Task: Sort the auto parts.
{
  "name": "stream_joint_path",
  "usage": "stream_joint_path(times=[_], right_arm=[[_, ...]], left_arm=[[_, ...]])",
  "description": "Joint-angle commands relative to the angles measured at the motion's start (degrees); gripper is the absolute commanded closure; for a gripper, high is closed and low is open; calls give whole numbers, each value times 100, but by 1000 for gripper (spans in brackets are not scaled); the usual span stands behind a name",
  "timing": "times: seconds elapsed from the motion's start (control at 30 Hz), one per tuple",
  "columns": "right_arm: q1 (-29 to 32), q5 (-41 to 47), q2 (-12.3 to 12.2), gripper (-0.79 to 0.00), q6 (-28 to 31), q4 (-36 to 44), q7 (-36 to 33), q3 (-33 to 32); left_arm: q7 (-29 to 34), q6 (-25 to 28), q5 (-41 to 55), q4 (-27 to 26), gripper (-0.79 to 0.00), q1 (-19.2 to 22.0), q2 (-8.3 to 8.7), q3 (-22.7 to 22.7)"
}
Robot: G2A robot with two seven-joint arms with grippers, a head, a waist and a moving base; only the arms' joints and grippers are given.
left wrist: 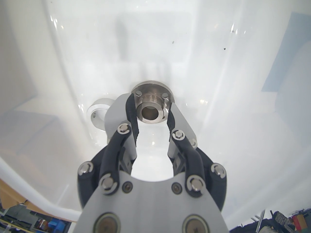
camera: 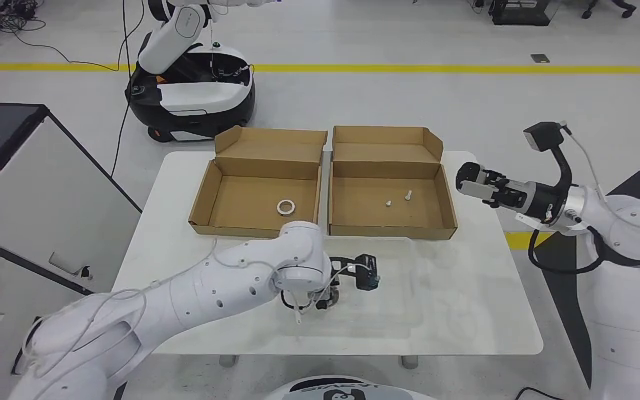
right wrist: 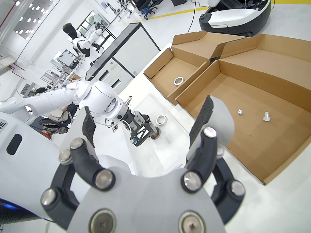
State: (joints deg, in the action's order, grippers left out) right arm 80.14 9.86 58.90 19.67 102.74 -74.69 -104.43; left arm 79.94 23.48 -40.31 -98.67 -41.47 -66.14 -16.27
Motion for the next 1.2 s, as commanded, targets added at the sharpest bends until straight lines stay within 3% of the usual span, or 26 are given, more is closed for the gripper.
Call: stream_joint_path(times=[0.0,0.67,1.0,1.17], right_arm=[[0,1,0,-785,0,0,0,0],[0,1,0,-785,0,0,0,0],[0,1,0,-785,0,0,0,0],[0,1,0,-785,0,0,0,0]], left_arm=[[-24,0,10,12,-314,-11,-3,-21],[86,-68,45,121,-385,-41,-80,-90],[145,-59,27,169,-372,-85,-96,-98],[117,-31,19,231,-329,-89,-114,-91]])
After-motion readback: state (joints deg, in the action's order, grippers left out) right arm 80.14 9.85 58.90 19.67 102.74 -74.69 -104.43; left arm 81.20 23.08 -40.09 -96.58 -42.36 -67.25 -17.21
